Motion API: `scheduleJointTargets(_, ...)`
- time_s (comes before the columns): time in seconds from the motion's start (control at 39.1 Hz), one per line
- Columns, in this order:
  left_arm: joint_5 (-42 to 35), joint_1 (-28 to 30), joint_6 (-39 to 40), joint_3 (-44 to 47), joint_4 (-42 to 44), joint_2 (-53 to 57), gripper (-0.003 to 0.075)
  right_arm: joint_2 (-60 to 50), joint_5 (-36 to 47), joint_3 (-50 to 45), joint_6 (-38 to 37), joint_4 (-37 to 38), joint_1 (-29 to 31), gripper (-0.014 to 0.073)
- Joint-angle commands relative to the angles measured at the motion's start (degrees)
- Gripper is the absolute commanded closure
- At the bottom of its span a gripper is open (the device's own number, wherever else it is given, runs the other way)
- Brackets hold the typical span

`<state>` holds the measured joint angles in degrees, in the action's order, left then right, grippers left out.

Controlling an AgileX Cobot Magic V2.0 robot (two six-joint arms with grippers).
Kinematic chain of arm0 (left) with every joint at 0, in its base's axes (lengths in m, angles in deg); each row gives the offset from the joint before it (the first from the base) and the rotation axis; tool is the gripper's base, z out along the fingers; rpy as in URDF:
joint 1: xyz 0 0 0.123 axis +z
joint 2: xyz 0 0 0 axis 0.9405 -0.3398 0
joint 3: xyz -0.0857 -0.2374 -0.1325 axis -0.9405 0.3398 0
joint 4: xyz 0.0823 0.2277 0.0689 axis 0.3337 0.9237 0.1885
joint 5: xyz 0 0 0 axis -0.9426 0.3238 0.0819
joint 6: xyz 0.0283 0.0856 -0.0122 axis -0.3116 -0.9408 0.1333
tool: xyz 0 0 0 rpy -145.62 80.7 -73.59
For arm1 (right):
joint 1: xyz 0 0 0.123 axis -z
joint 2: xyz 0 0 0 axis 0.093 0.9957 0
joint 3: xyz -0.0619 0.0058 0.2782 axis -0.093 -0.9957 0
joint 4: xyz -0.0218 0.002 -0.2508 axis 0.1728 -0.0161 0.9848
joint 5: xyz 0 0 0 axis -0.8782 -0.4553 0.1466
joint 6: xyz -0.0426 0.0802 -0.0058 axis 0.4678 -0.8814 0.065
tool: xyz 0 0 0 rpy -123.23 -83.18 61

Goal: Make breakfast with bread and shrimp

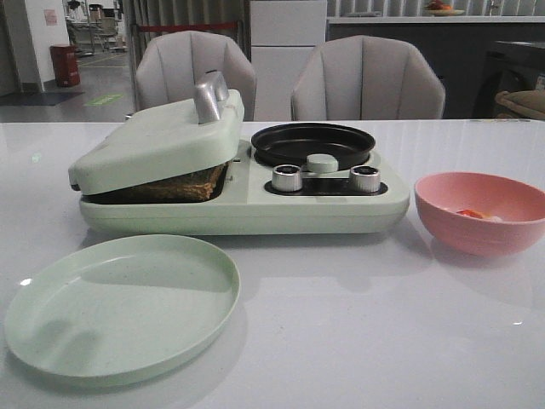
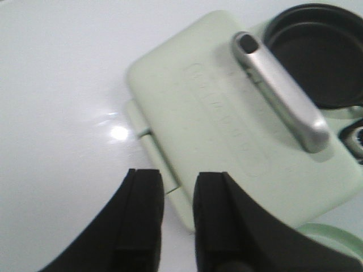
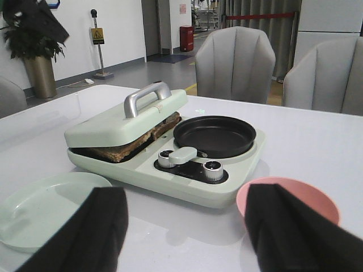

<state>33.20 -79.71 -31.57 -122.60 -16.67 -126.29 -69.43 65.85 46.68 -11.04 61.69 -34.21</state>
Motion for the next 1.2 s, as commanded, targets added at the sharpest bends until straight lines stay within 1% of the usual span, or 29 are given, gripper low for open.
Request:
scheduleJointTargets(0.0, -2.5, 0.3, 7.1, -1.5, 8.7, 5.8, 0.0481, 0.6, 5.1, 1.6, 0.1, 0.2, 0.2, 0.0054)
scheduleJointTargets(0.13, -3.2, 0.3, 8.0, 0.7, 10.6, 10.4, 0.0481, 0.6, 5.1, 1.6, 0.1, 0.2, 0.2, 0.0054)
scheduleJointTargets(0.23, -5.5, 0.3, 10.0, 5.6, 10.5, 15.2, 0.0481, 0.6, 5.1, 1.6, 0.1, 0.2, 0.2, 0.0054)
scheduleJointTargets(0.51, -17.1, 0.3, 10.6, 28.5, 5.2, 31.9, 0.0481, 0.6, 5.1, 1.6, 0.1, 0.2, 0.2, 0.0054)
scheduleJointTargets(0.72, -23.5, 0.3, 10.6, 41.7, 1.1, 44.7, 0.0481, 0.6, 5.1, 1.6, 0.1, 0.2, 0.2, 0.0054)
scheduleJointTargets(0.97, -24.0, 0.3, 10.6, 56.0, 0.1, 63.4, 0.0481, 0.6, 5.1, 1.6, 0.1, 0.2, 0.2, 0.0054)
scheduleJointTargets(1.18, -24.0, 0.3, 10.6, 64.8, 0.1, 79.5, 0.0483, 0.6, 5.1, 1.6, 0.1, 0.2, 0.2, 0.0054)
